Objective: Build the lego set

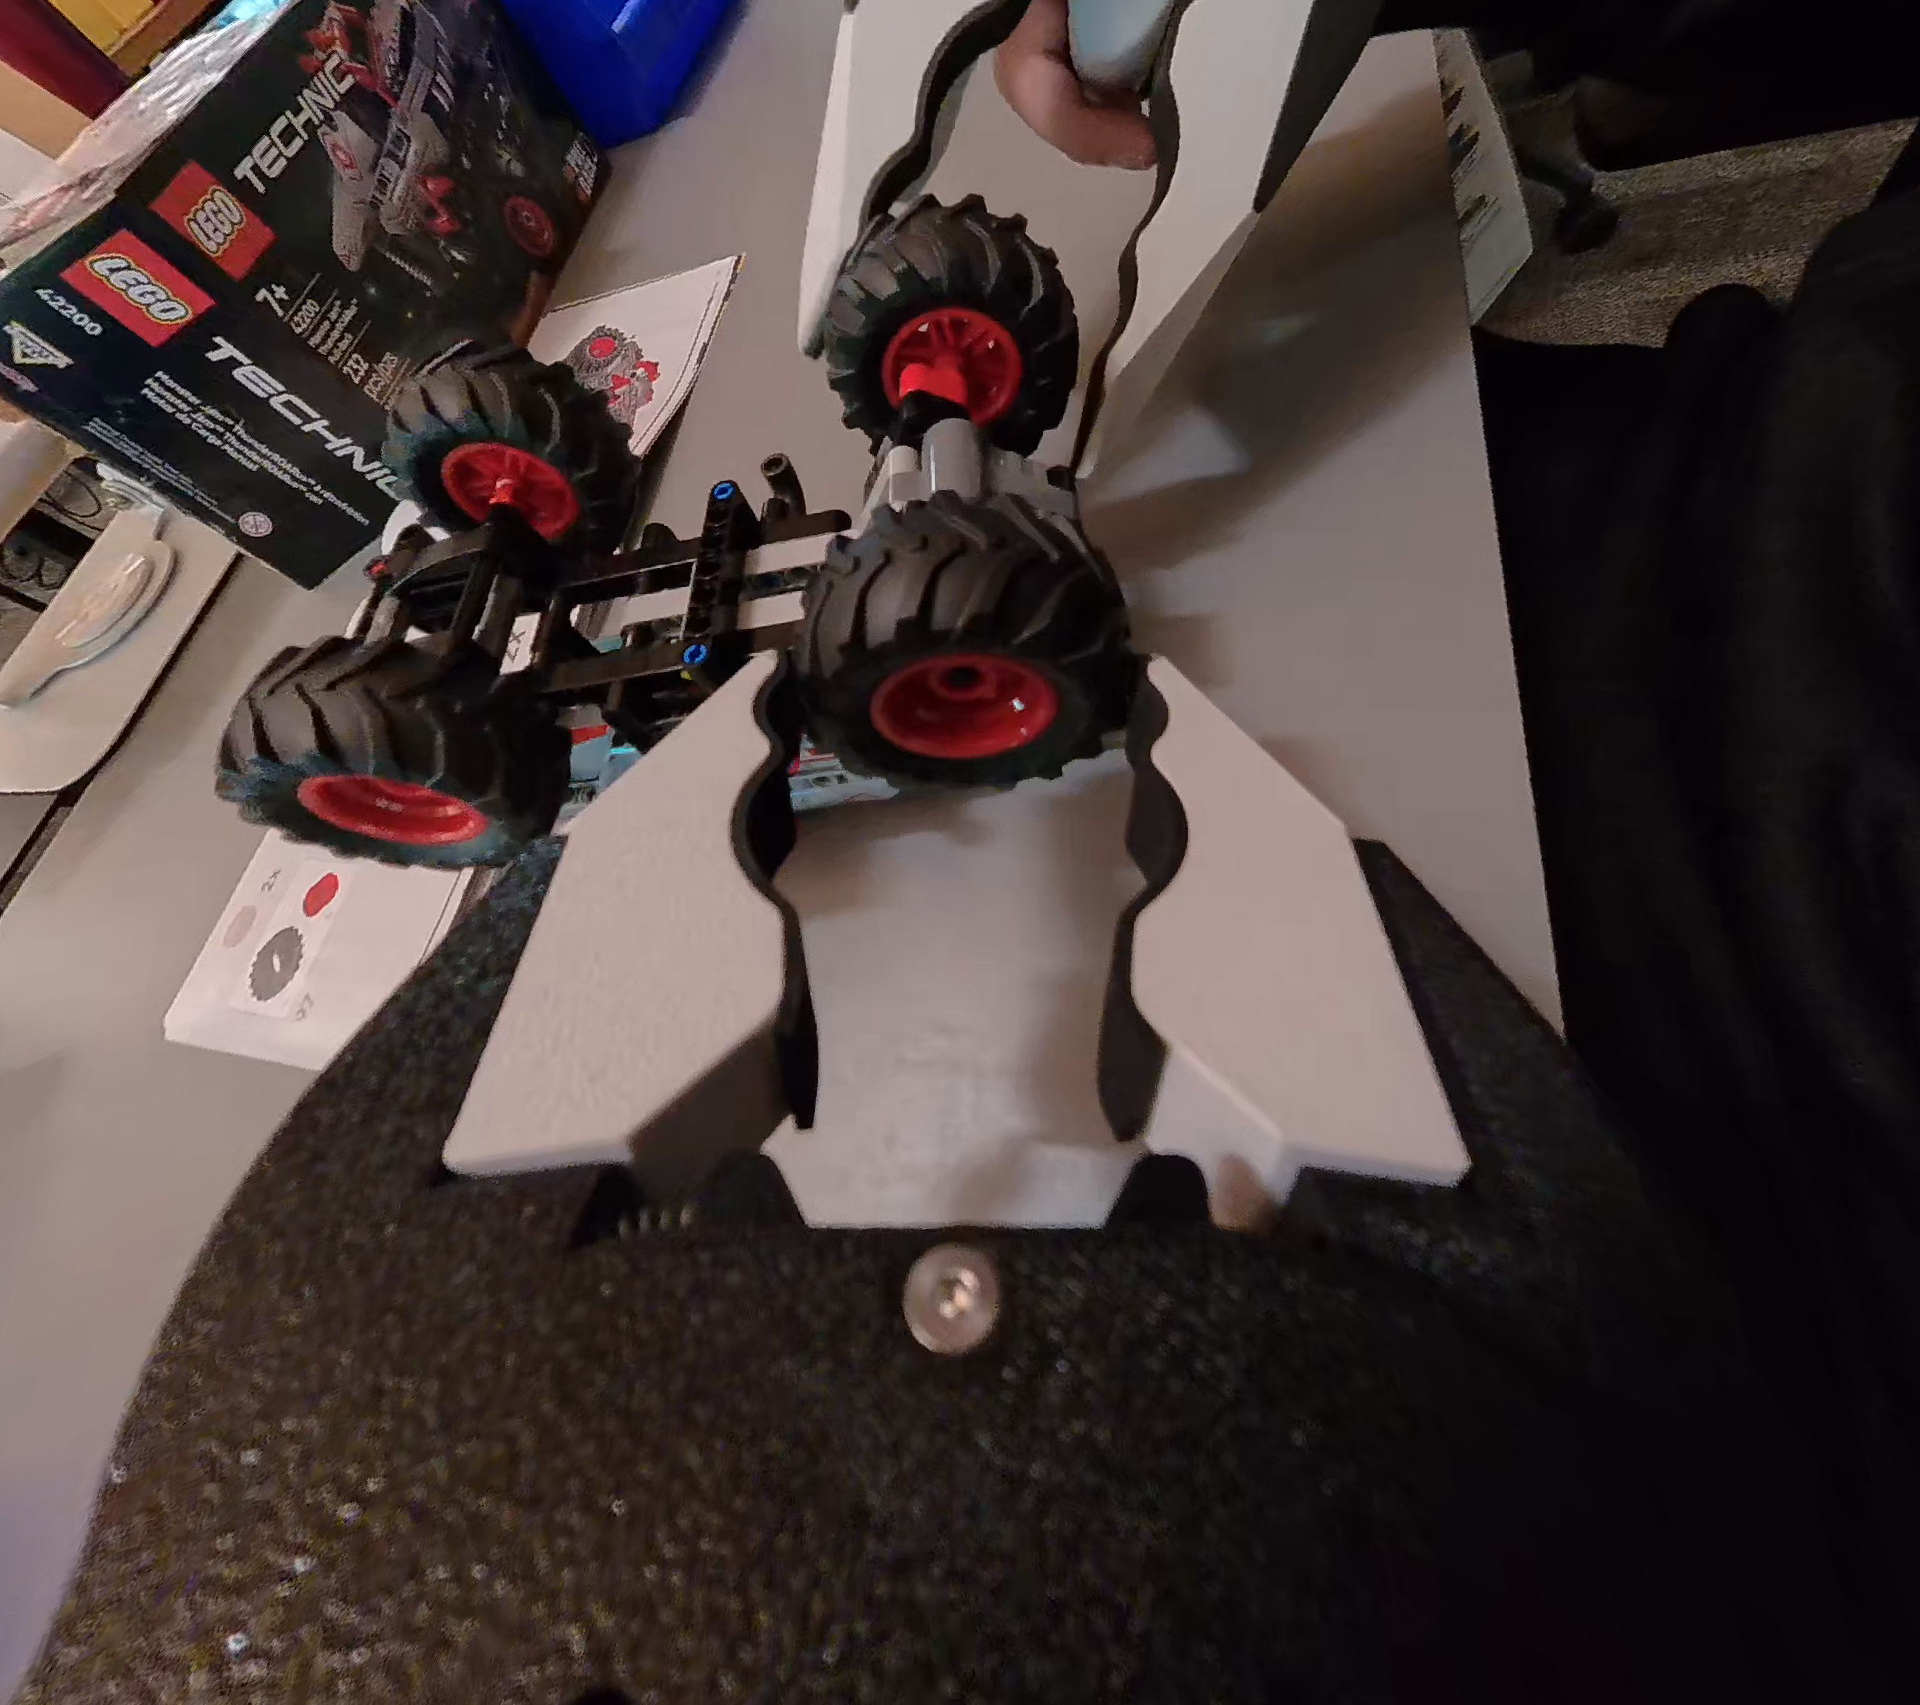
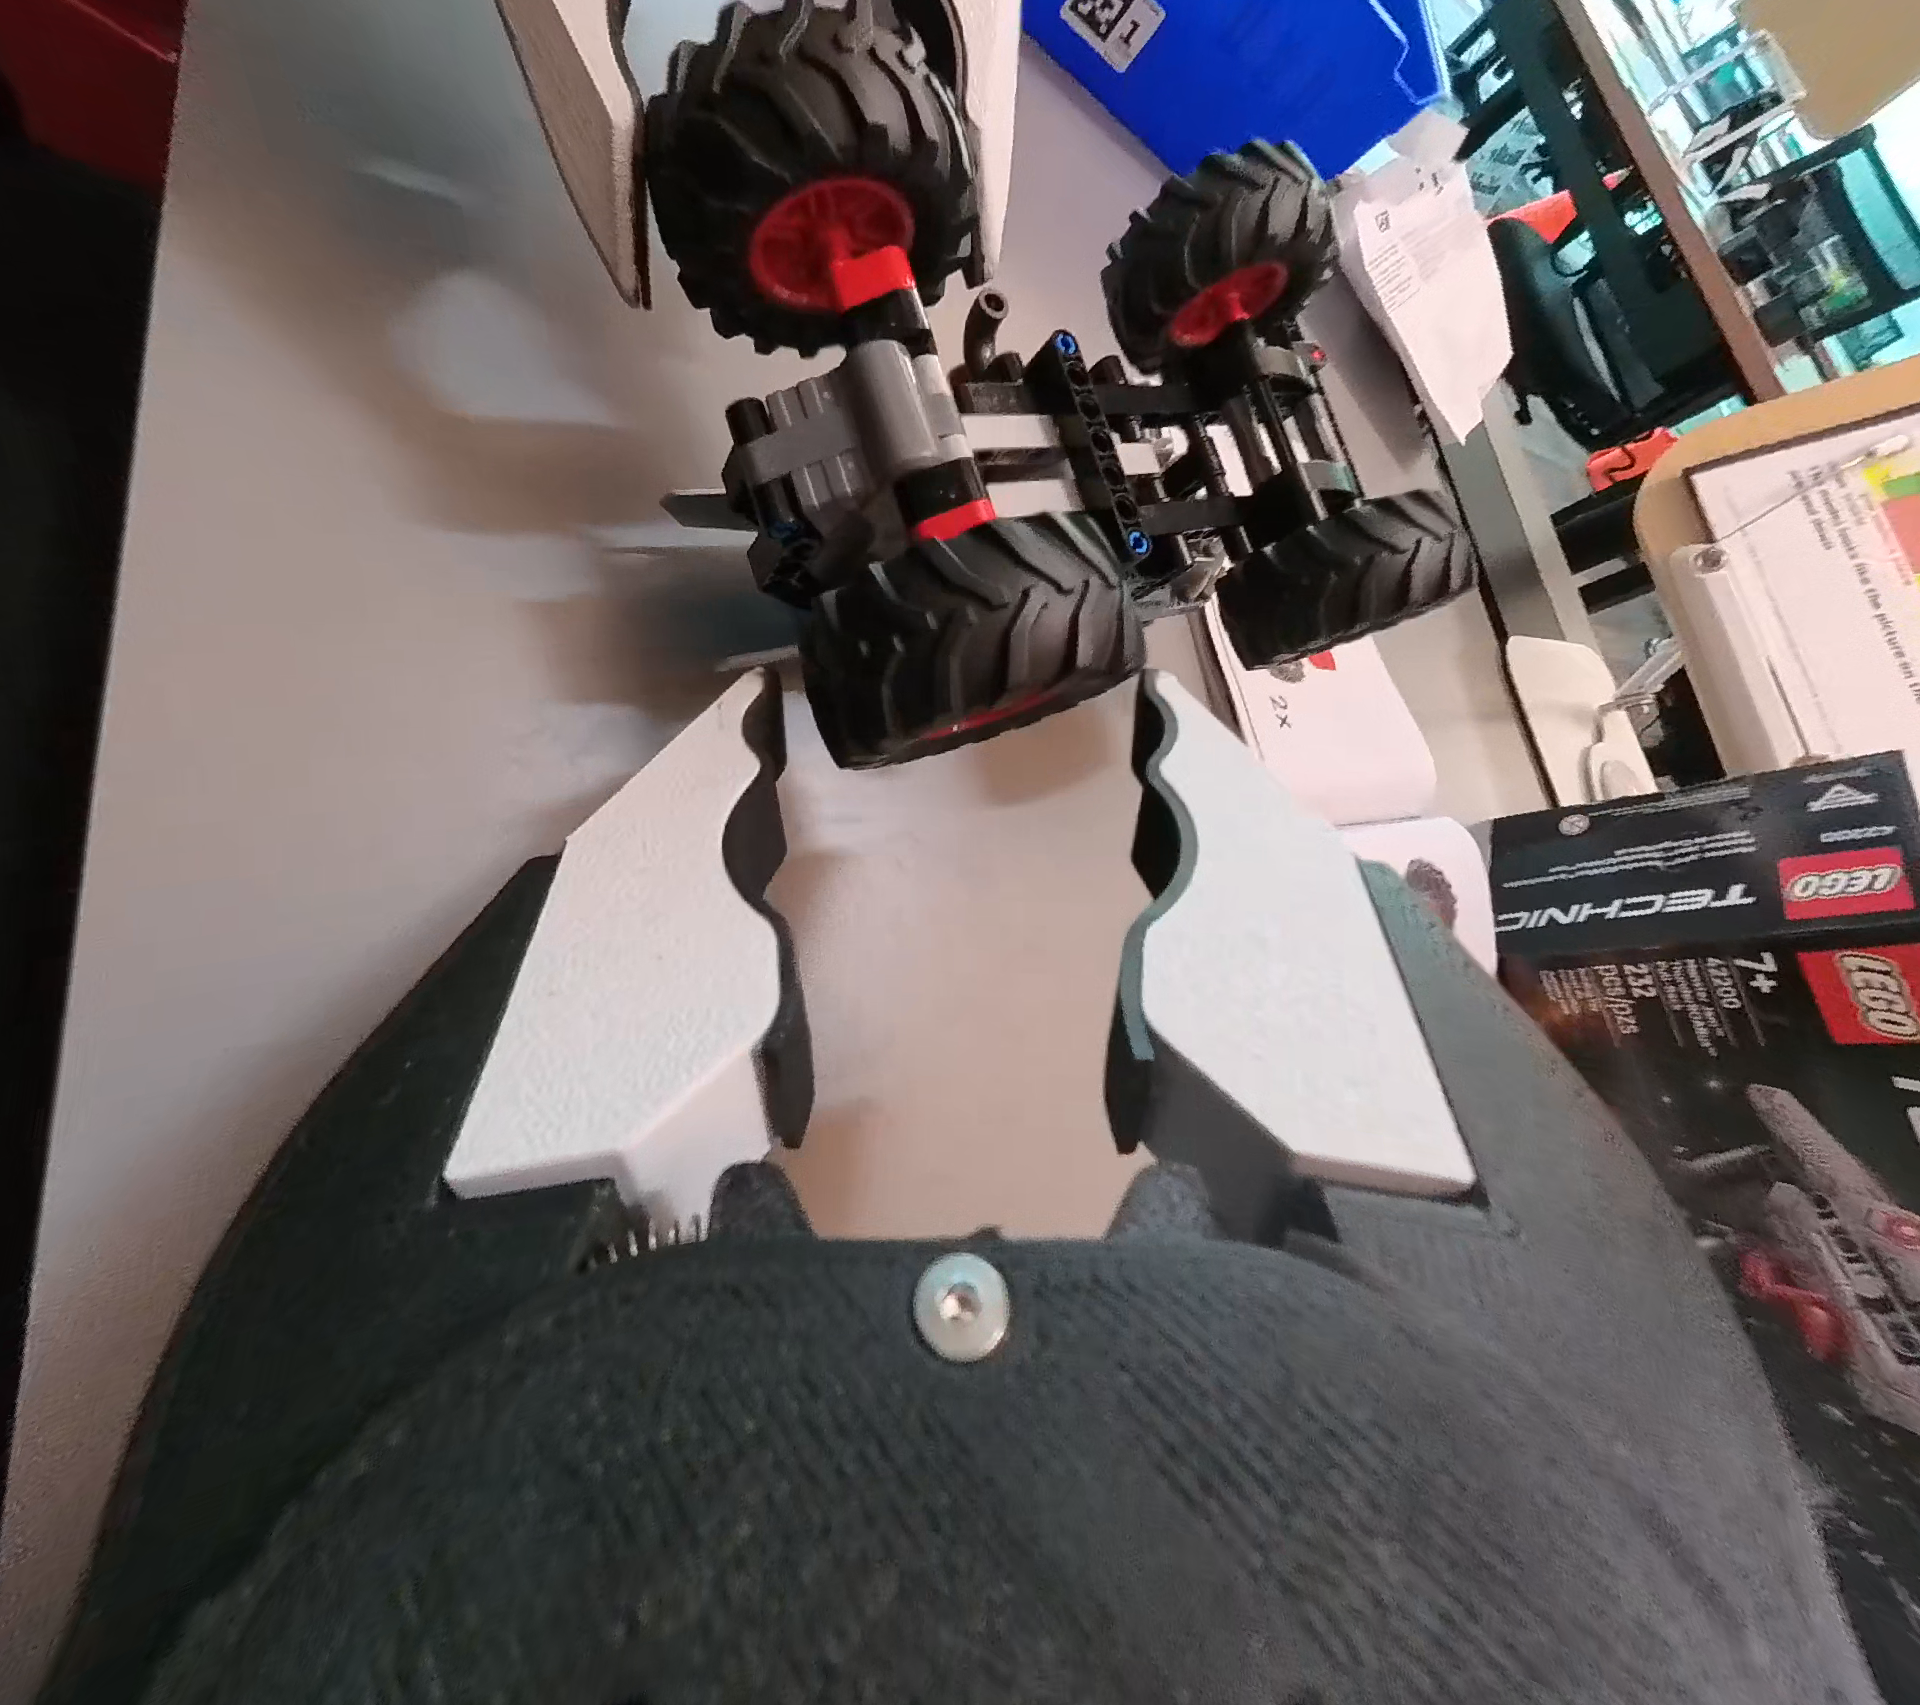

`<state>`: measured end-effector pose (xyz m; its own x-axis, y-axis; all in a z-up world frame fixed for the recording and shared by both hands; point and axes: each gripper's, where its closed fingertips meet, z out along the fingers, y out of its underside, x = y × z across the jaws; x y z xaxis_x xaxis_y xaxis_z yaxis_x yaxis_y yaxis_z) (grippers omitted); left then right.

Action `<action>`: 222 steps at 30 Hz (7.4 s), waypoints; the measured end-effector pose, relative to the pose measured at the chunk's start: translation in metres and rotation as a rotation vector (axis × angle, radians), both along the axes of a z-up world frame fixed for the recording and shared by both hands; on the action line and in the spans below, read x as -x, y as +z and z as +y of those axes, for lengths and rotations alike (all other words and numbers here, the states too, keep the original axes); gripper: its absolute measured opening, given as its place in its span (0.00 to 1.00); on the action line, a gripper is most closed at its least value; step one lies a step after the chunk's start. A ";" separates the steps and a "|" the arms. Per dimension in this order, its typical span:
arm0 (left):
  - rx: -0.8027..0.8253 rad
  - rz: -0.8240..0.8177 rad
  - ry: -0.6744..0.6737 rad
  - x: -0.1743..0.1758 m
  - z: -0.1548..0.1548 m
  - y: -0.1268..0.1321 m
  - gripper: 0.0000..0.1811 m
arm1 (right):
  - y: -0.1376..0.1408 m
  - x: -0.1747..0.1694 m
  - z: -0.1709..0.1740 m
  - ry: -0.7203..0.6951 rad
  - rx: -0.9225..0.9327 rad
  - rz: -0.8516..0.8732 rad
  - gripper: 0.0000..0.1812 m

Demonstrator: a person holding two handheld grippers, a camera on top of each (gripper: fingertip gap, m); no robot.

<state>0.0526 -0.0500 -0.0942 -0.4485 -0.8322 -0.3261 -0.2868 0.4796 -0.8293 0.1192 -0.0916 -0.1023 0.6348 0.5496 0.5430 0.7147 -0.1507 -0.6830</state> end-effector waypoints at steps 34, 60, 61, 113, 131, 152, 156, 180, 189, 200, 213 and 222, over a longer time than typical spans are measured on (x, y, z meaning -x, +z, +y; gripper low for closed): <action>0.188 -0.359 0.514 -0.005 0.096 0.080 0.33 | -0.015 0.032 0.038 -0.068 -0.100 -0.633 0.32; 0.118 -0.277 0.197 -0.061 0.054 0.082 0.40 | -0.021 0.030 0.011 0.100 -0.011 -0.505 0.31; 0.155 -0.267 0.116 -0.058 0.040 0.083 0.39 | -0.020 0.030 0.011 0.099 -0.015 -0.494 0.31; 0.001 -0.265 0.092 -0.050 0.004 0.062 0.41 | -0.019 0.021 0.009 0.103 -0.006 -0.457 0.30; 0.061 -0.164 -0.074 -0.045 -0.009 0.039 0.58 | -0.019 0.021 0.009 0.109 0.013 -0.438 0.30; 0.130 -0.055 -0.133 -0.031 -0.029 0.020 0.42 | 0.027 -0.011 -0.006 0.040 -0.096 -0.072 0.38; 0.085 -0.028 -0.129 -0.035 -0.032 0.009 0.30 | 0.015 -0.001 -0.001 0.070 -0.082 -0.119 0.40; -0.903 0.262 0.021 -0.031 -0.019 -0.034 0.32 | -0.001 0.023 -0.017 0.204 -0.033 -0.263 0.41; -0.753 0.286 0.168 -0.026 -0.036 -0.023 0.32 | -0.008 0.023 -0.011 0.173 -0.001 -0.288 0.43; -0.702 0.343 0.296 -0.026 -0.024 -0.029 0.30 | 0.002 0.034 -0.031 0.194 -0.037 -0.335 0.50; -0.520 0.246 0.213 -0.043 -0.041 -0.015 0.26 | 0.019 0.011 -0.071 0.038 0.137 -0.155 0.33; -0.746 0.111 0.238 -0.050 -0.049 -0.018 0.26 | 0.025 0.018 -0.037 0.015 -0.054 -0.096 0.49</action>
<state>0.1028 -0.0988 -0.1126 -0.3483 -0.4891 -0.7997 -0.5143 0.8129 -0.2733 0.1009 -0.1287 -0.0774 0.5706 0.5268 0.6300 0.7790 -0.1044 -0.6182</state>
